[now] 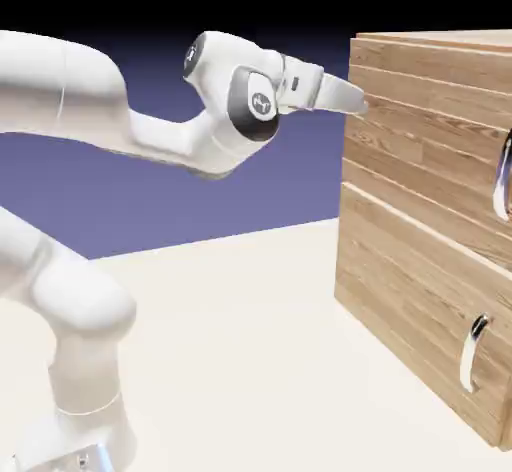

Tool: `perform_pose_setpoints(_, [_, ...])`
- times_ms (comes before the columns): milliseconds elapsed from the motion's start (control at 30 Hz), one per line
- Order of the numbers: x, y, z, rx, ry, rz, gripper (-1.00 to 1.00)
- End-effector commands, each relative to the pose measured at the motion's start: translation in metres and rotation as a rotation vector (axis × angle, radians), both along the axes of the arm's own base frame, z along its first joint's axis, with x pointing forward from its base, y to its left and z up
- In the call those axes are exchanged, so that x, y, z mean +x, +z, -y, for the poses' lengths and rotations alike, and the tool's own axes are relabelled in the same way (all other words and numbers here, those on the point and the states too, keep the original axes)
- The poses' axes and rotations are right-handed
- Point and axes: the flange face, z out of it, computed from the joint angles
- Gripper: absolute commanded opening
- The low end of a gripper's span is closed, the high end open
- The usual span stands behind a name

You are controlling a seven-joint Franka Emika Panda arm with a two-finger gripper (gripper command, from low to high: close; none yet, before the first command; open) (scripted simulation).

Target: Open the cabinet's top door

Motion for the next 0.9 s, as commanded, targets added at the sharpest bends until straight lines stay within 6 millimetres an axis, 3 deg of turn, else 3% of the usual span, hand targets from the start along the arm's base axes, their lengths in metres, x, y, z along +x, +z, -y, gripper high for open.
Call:
perform_pose_setpoints(0, [-0.001, 0.004, 0.004, 0.003, 0.001, 0.016, 0.0])
perform_pose_setpoints(233, [-0.002, 0.021, 0.034, 0.025, -0.002, 0.12, 0.0])
perform_pose_setpoints(433, [0.004, 0.022, 0.065, 0.047, -0.011, 0.192, 0.0])
perform_pose_setpoints(667, [0.02, 0.007, 0.106, 0.072, -0.028, 0.253, 0.0])
perform_pose_setpoints(867, [0.041, -0.02, 0.142, 0.089, -0.045, 0.283, 0.0])
